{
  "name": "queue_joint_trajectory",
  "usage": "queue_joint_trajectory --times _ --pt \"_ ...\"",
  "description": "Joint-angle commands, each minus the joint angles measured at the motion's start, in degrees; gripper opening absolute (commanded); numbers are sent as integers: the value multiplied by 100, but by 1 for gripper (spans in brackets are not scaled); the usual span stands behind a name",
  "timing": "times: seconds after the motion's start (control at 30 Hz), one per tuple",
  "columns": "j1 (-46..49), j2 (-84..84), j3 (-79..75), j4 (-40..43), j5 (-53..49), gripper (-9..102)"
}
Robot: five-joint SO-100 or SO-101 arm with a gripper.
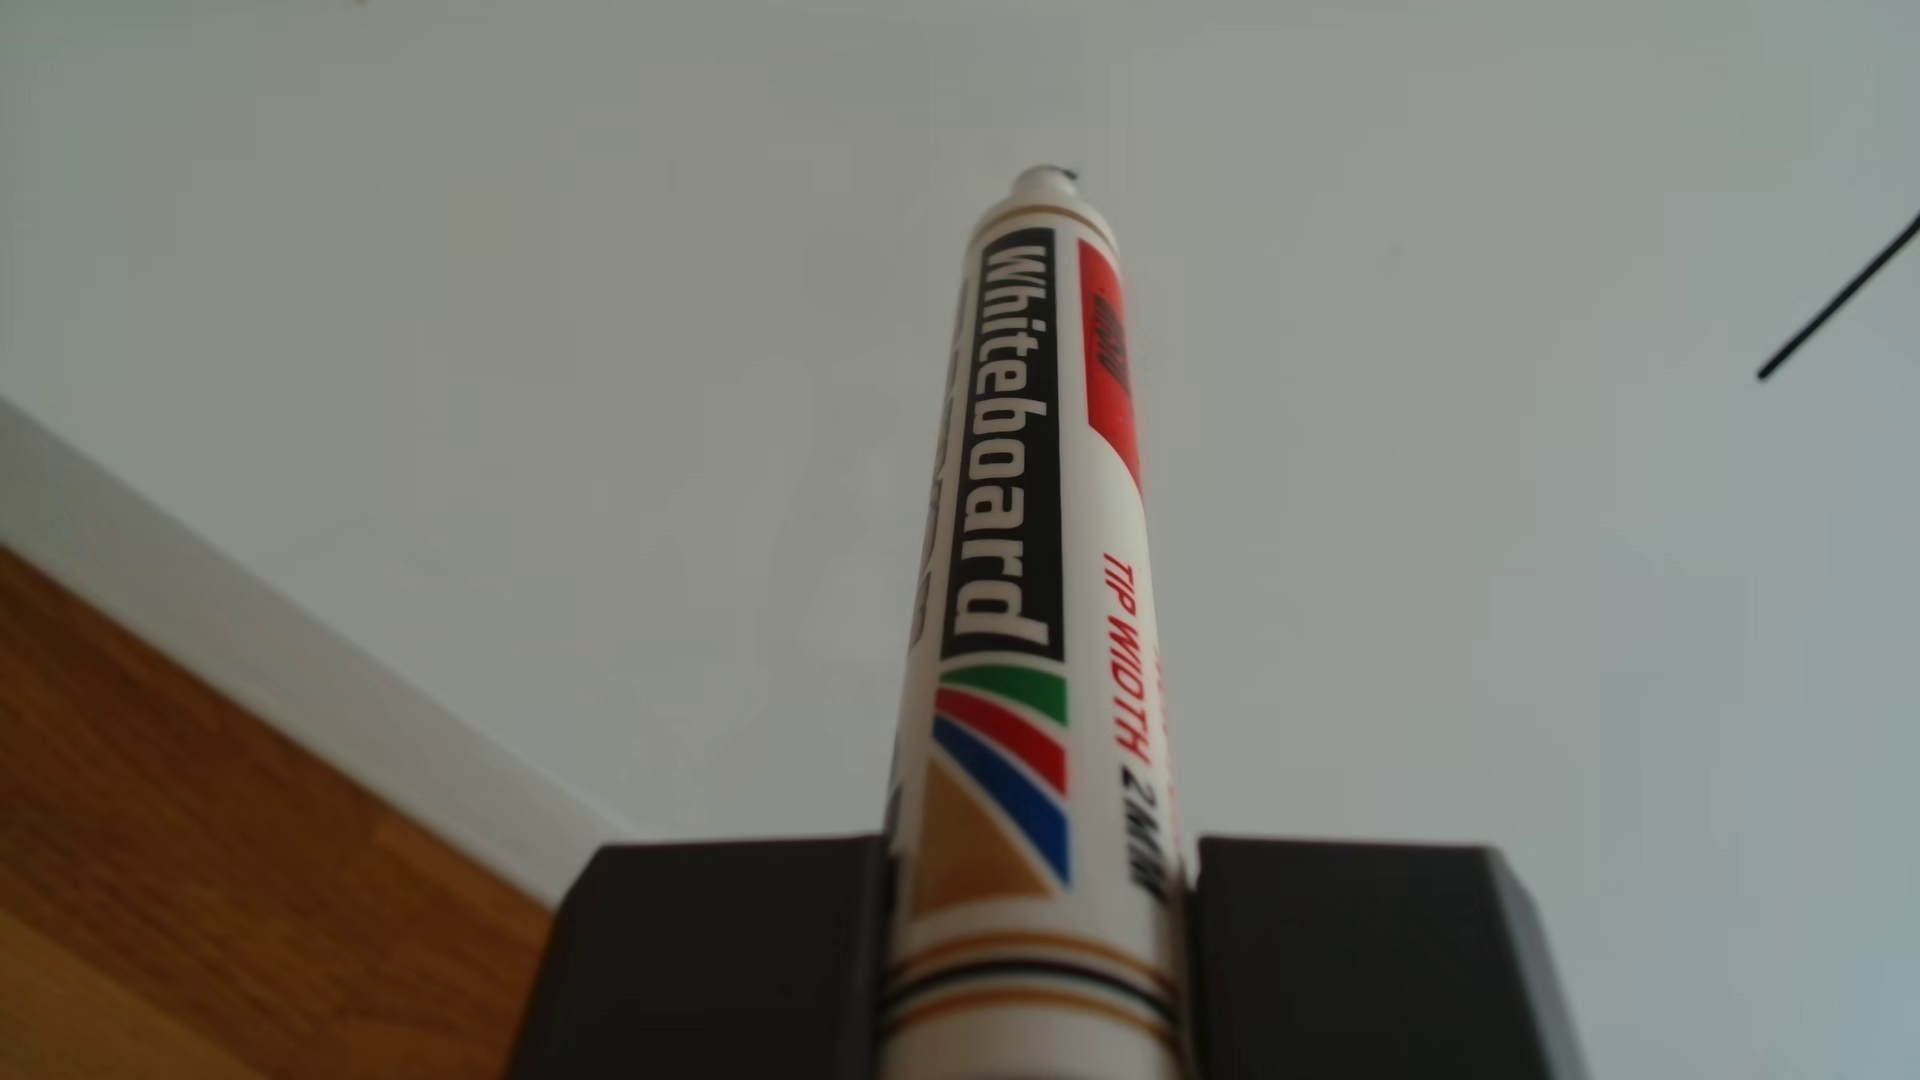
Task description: Draw a face
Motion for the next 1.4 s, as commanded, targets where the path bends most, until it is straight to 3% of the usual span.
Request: queue_joint_trajectory --times 0.0,0.43,1.37 --pt "-255 536 290 -413 123 -1" --pt "-431 721 1327 -1679 158 -1" --pt "-334 712 2355 -2083 141 -1"
